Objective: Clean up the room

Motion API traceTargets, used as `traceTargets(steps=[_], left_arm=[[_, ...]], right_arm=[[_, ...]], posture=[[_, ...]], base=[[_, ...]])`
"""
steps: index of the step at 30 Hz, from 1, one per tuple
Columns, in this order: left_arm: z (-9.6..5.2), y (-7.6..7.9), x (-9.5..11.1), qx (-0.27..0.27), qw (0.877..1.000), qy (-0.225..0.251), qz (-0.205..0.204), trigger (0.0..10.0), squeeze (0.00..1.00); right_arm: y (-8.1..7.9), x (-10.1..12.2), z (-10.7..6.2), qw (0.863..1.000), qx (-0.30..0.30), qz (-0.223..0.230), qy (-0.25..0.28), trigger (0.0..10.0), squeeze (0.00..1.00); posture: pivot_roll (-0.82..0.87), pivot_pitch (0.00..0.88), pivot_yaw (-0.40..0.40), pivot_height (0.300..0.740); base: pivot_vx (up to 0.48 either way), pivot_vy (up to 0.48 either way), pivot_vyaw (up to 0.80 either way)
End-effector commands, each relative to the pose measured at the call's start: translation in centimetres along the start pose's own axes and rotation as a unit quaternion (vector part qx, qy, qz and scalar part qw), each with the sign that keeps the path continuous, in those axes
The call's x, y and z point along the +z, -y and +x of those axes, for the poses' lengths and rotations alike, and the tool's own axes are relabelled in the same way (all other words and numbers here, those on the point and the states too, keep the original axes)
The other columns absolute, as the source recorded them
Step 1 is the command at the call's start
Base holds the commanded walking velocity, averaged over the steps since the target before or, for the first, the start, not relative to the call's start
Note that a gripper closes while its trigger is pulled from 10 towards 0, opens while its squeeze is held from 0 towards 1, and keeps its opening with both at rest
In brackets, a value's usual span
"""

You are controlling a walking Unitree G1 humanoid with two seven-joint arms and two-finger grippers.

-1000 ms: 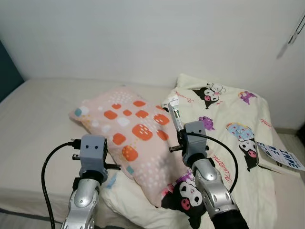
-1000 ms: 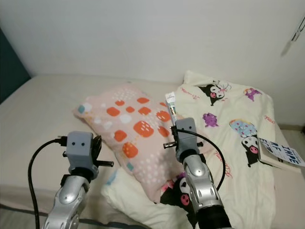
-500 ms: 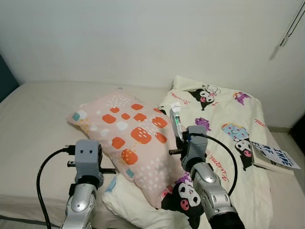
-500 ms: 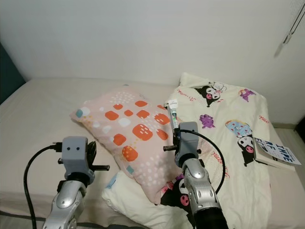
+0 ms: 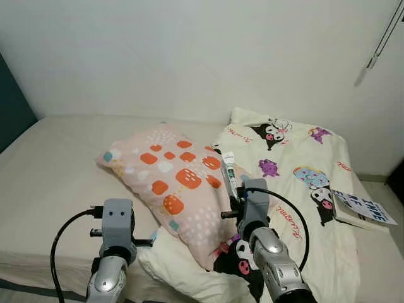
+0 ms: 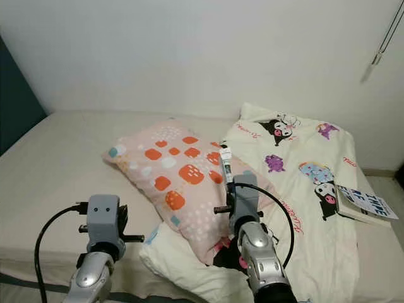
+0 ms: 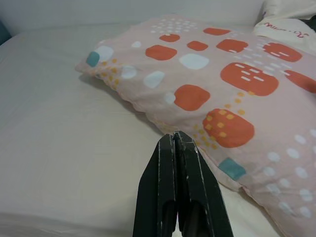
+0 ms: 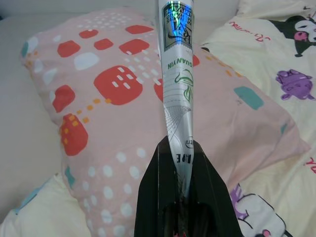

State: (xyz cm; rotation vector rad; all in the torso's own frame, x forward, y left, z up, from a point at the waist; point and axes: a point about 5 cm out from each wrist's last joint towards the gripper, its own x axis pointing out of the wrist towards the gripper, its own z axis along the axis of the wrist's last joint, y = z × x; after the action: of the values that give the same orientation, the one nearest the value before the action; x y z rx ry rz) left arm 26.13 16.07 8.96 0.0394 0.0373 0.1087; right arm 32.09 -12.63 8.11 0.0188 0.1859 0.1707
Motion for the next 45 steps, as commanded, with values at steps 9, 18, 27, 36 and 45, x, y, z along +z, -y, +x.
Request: traceTargets(steps=[9, 18, 27, 36, 45], left_arm=[[0.05, 0.09, -0.81, -0.007, 0.999, -0.018, 0.028, 10.0, 0.00], [-0.10, 0.44, -0.74, -0.018, 0.999, -0.014, 0.036, 10.0, 0.00], [0.03, 0.38, -0.78, -0.018, 0.999, -0.015, 0.042, 10.0, 0.00], [0.14, 0.18, -0.63, -0.014, 0.999, -0.012, 0.039, 10.0, 0.00], [0.13, 0.21, -0.54, -0.010, 0.999, -0.006, 0.036, 10.0, 0.00]], right_arm=[[0.43, -1.39, -0.26, 1.000, -0.002, 0.007, -0.024, 10.0, 0.00], [0.66, -1.57, -0.24, 1.000, -0.006, 0.005, -0.027, 10.0, 0.00], [0.63, -1.74, -0.19, 0.999, 0.002, -0.007, -0.032, 10.0, 0.00], [0.06, -1.19, 0.09, 0.999, 0.020, -0.011, -0.025, 10.0, 0.00], [0.13, -1.21, 0.18, 0.999, 0.010, -0.026, -0.024, 10.0, 0.00]], posture=[[-0.03, 0.091, -0.035, 0.740], [-0.03, 0.099, -0.037, 0.740], [-0.03, 0.107, -0.035, 0.740], [-0.02, 0.117, -0.031, 0.740], [-0.03, 0.122, -0.034, 0.740]], base=[[0.000, 0.000, -0.33], [0.000, 0.000, -0.80], [0.000, 0.000, -0.80], [0.000, 0.000, -0.80], [0.000, 0.000, -0.80]])
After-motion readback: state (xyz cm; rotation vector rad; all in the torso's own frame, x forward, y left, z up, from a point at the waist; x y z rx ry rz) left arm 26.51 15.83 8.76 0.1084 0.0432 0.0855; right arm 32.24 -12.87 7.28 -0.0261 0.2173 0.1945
